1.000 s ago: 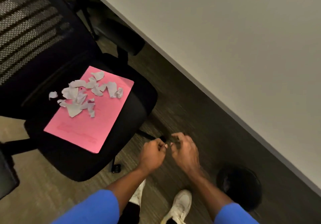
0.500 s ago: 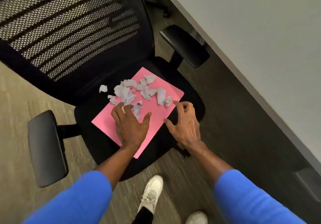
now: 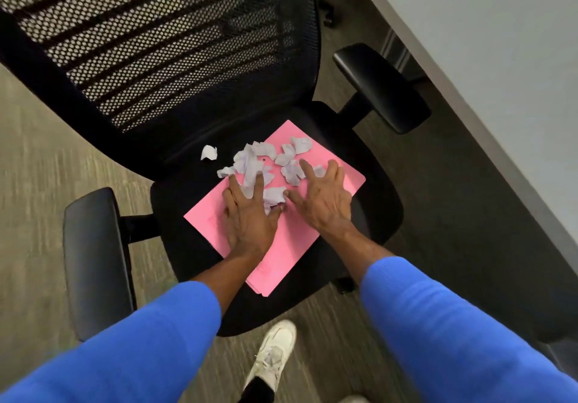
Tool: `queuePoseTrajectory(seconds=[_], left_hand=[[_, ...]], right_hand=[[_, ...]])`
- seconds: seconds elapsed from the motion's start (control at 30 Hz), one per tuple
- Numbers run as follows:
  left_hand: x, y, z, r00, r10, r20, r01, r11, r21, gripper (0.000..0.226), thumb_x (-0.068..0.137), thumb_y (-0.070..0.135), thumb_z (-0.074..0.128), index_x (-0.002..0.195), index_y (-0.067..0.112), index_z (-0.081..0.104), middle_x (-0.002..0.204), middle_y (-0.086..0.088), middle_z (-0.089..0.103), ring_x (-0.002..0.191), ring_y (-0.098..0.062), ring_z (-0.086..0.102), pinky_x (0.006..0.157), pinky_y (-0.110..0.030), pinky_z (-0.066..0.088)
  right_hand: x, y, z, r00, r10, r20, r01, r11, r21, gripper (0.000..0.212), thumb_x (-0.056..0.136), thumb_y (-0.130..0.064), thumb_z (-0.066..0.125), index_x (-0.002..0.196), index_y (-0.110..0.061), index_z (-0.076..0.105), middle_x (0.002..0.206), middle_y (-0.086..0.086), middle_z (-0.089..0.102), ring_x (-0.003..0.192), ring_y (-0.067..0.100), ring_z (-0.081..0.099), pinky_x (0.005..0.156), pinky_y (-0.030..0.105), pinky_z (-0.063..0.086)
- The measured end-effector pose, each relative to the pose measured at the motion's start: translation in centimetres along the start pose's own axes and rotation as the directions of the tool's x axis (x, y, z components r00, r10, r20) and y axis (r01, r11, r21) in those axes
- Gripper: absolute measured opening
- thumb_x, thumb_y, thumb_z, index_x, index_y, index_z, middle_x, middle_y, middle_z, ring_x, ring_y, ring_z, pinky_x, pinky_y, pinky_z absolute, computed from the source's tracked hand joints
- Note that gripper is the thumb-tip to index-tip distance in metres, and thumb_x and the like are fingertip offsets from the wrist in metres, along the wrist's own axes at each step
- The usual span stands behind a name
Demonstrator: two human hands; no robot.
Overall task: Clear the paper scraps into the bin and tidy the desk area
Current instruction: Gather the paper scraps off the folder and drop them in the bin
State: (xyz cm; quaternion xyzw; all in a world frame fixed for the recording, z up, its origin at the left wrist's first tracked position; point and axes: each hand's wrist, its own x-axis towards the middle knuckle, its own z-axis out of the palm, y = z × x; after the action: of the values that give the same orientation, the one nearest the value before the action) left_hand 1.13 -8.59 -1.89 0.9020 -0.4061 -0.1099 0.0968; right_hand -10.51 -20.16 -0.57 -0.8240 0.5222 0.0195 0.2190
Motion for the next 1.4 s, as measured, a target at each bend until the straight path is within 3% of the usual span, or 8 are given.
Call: queuePoseTrajectory(seconds=[0.13, 0.4, 0.5, 0.67, 0.83, 1.07, 1.2, 1.4], left_hand=[[-0.1, -0.5, 0.4, 1.0, 0.026, -0.017, -0.027, 0.998, -0.053, 0.062, 0.103, 0.046, 0.062, 0.16, 0.035, 0.04, 0.168, -0.013, 0.025, 0.147, -0.031, 0.032, 0.109, -0.051, 0.05], [0.1, -1.8, 1.2, 0.987, 0.122, -0.109, -0.141, 0.971, -0.195, 0.027, 0.101, 0.02, 0.07, 0.125, 0.012, 0.078, 0.138, -0.012, 0.056, 0.123, -0.029, 0.048, 0.095, -0.04, 0.054], [0.4, -1.8, 1.0, 0.987, 0.128, -0.102, -0.145, 0.972, -0.186, 0.023, 0.102, 0.014, 0.066, 0.12, 0.007, 0.079, 0.126, -0.011, 0.06, 0.116, -0.028, 0.05, 0.094, -0.04, 0.053], [0.2, -1.6, 0.5, 0.989, 0.096, -0.116, -0.12, 0.968, -0.219, 0.022, 0.103, 0.007, 0.061, 0.116, 0.0, 0.077, 0.117, -0.012, 0.065, 0.109, -0.028, 0.053, 0.092, -0.039, 0.051], [-1.1, -1.0, -0.1, 0.991, 0.009, -0.137, -0.052, 0.948, -0.315, 0.015, 0.103, 0.009, 0.062, 0.106, -0.001, 0.073, 0.113, -0.012, 0.066, 0.106, -0.027, 0.053, 0.091, -0.04, 0.051], [-4.8, 0.3, -0.6, 0.984, -0.081, -0.158, 0.003, 0.899, -0.437, 0.009, 0.102, 0.008, 0.066, 0.095, 0.002, 0.068, 0.104, -0.01, 0.064, 0.098, -0.026, 0.048, 0.08, -0.04, 0.045], [-8.6, 2.9, -0.1, 0.991, -0.046, -0.128, -0.019, 0.885, -0.465, 0.009, 0.1, 0.008, 0.068, 0.093, 0.004, 0.064, 0.099, -0.011, 0.062, 0.095, -0.028, 0.048, 0.078, -0.04, 0.042], [-15.4, 7.9, 2.9, 0.982, 0.175, -0.065, -0.185, 0.87, -0.457, 0.012, 0.096, 0.008, 0.07, 0.089, 0.008, 0.06, 0.097, -0.008, 0.059, 0.093, -0.026, 0.045, 0.077, -0.038, 0.037]], right_hand=[[1.4, -1.2, 1.0, 0.998, -0.049, -0.034, 0.047, 0.997, -0.061, 0.071, 0.1, -0.064, 0.052, 0.16, -0.037, 0.028, 0.149, 0.017, 0.032, 0.14, 0.036, 0.034, 0.071, 0.04, 0.043], [2.1, -1.6, 1.5, 0.994, -0.102, -0.04, 0.1, 0.994, -0.053, 0.042, 0.103, -0.037, 0.061, 0.141, -0.024, 0.051, 0.139, 0.016, 0.039, 0.128, 0.034, 0.042, 0.073, 0.042, 0.056], [1.9, -1.0, 1.8, 0.986, -0.146, -0.077, 0.149, 0.988, 0.031, 0.028, 0.103, -0.024, 0.061, 0.13, -0.018, 0.059, 0.13, 0.012, 0.047, 0.117, 0.03, 0.047, 0.073, 0.037, 0.048], [1.1, 0.5, 2.2, 0.976, -0.181, -0.118, 0.197, 0.97, 0.139, 0.021, 0.102, -0.028, 0.065, 0.116, -0.013, 0.071, 0.118, 0.009, 0.059, 0.107, 0.027, 0.055, 0.076, 0.035, 0.045], [-1.5, 2.9, 1.9, 0.977, -0.081, -0.199, 0.133, 0.957, 0.259, 0.026, 0.101, -0.037, 0.067, 0.107, -0.013, 0.074, 0.106, 0.005, 0.066, 0.099, 0.023, 0.059, 0.077, 0.032, 0.039], [-7.8, 5.7, 0.7, 0.949, 0.117, -0.293, 0.018, 0.907, 0.42, 0.025, 0.098, -0.04, 0.072, 0.099, -0.015, 0.076, 0.1, -0.001, 0.067, 0.094, 0.018, 0.063, 0.079, 0.036, 0.052], [-13.1, 7.8, 0.1, 0.919, 0.226, -0.323, -0.048, 0.877, 0.479, 0.014, 0.091, -0.026, 0.079, 0.099, -0.015, 0.079, 0.101, 0.003, 0.071, 0.094, 0.024, 0.068, 0.081, 0.037, 0.055], [-21.0, 13.4, 0.8, 0.832, 0.382, -0.403, -0.157, 0.858, 0.489, 0.009, 0.086, -0.019, 0.085, 0.088, -0.015, 0.078, 0.085, 0.002, 0.068, 0.074, 0.021, 0.064, 0.068, 0.025, 0.044]])
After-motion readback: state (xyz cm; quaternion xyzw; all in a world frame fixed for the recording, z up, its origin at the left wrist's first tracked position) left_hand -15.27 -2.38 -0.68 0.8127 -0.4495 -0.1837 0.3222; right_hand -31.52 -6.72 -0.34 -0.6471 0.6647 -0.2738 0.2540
